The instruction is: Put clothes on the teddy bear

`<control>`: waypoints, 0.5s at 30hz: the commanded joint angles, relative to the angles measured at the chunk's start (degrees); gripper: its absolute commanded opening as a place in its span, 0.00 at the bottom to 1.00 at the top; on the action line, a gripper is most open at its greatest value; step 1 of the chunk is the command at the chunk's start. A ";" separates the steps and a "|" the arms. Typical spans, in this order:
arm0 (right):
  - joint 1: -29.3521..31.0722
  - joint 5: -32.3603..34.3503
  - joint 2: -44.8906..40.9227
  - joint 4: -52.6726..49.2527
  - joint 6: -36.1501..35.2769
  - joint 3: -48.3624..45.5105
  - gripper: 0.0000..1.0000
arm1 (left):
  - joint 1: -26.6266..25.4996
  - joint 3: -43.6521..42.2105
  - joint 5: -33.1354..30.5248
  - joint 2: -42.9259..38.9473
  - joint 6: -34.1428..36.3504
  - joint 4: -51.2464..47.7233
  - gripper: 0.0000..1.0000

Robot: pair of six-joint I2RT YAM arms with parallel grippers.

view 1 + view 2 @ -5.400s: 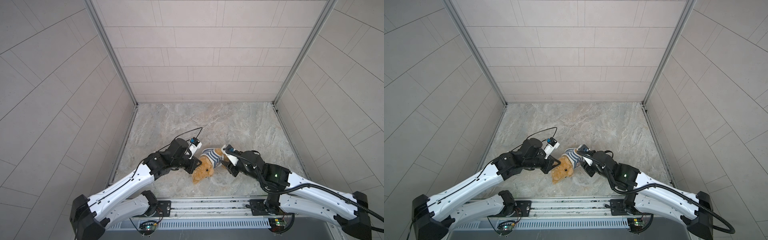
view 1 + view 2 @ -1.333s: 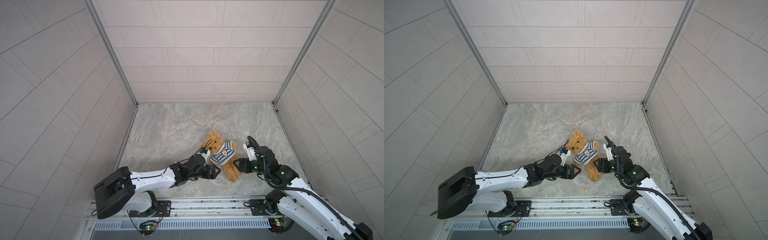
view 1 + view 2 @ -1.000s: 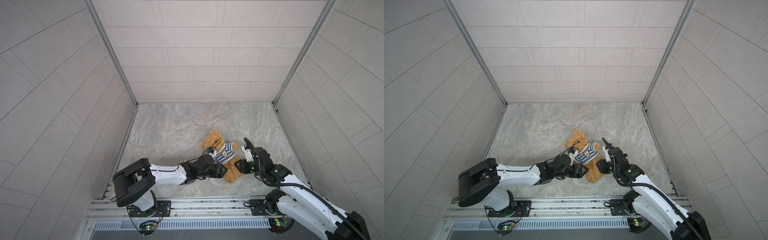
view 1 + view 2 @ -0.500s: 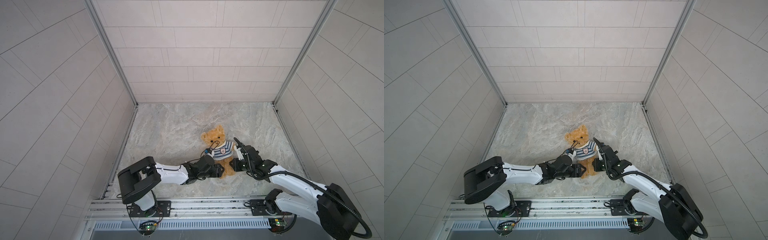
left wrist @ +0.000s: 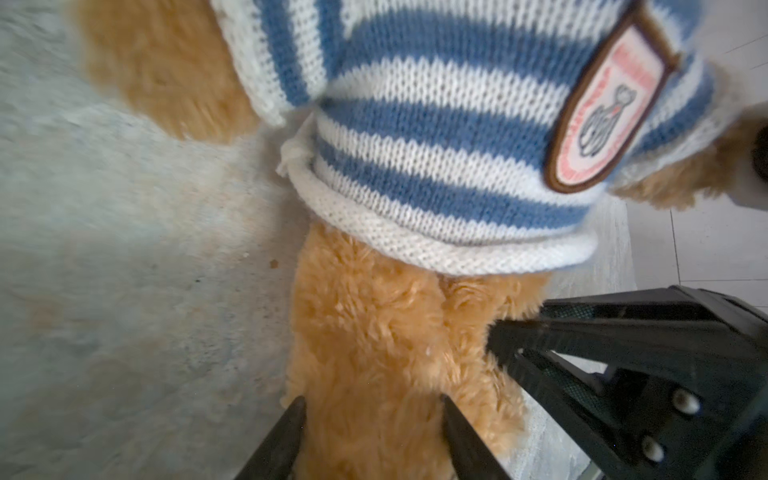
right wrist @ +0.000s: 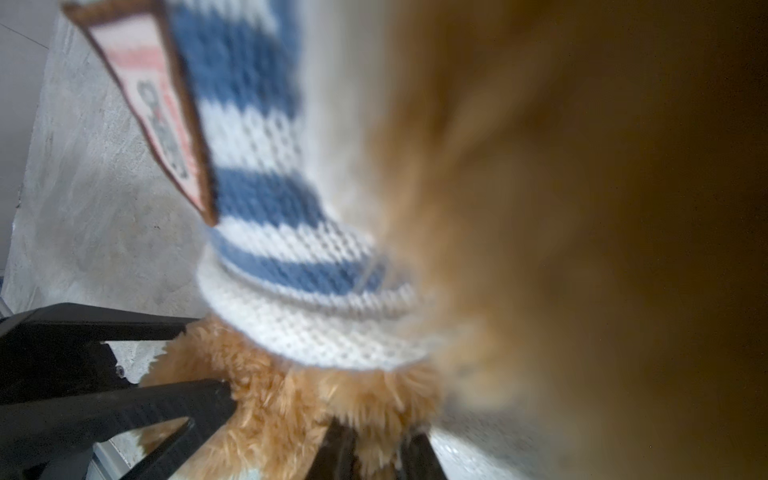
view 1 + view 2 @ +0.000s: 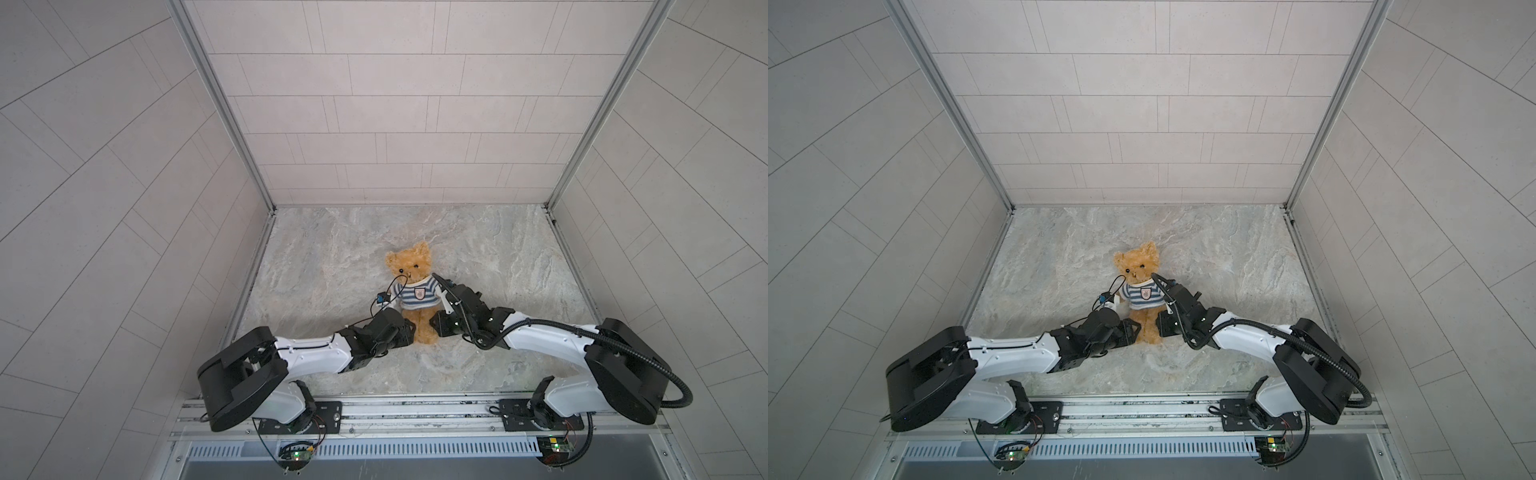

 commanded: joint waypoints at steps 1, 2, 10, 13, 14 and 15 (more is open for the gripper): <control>1.07 0.91 0.81 2.53 2.19 0.97 0.20 | 0.40 -1.19 -4.22 -2.87 0.44 -2.69 0.49; 1.16 0.81 1.12 2.80 2.26 1.18 0.21 | 0.43 -1.44 -4.96 -3.50 0.48 -3.27 0.48; 1.69 0.68 2.08 3.00 2.04 1.94 0.26 | 0.49 -1.62 -8.39 -6.64 2.00 -7.63 0.46; 1.82 1.58 0.30 1.82 1.90 1.94 0.30 | 0.56 -1.69 -8.91 -7.62 2.12 -8.25 0.47; 1.91 2.03 -0.56 1.21 1.72 2.00 0.31 | 0.56 -1.66 -9.14 -7.95 2.21 -8.59 0.48; 1.95 2.48 -1.39 0.57 1.69 2.09 0.34 | 0.45 -1.69 -9.43 -8.36 2.37 -8.95 0.49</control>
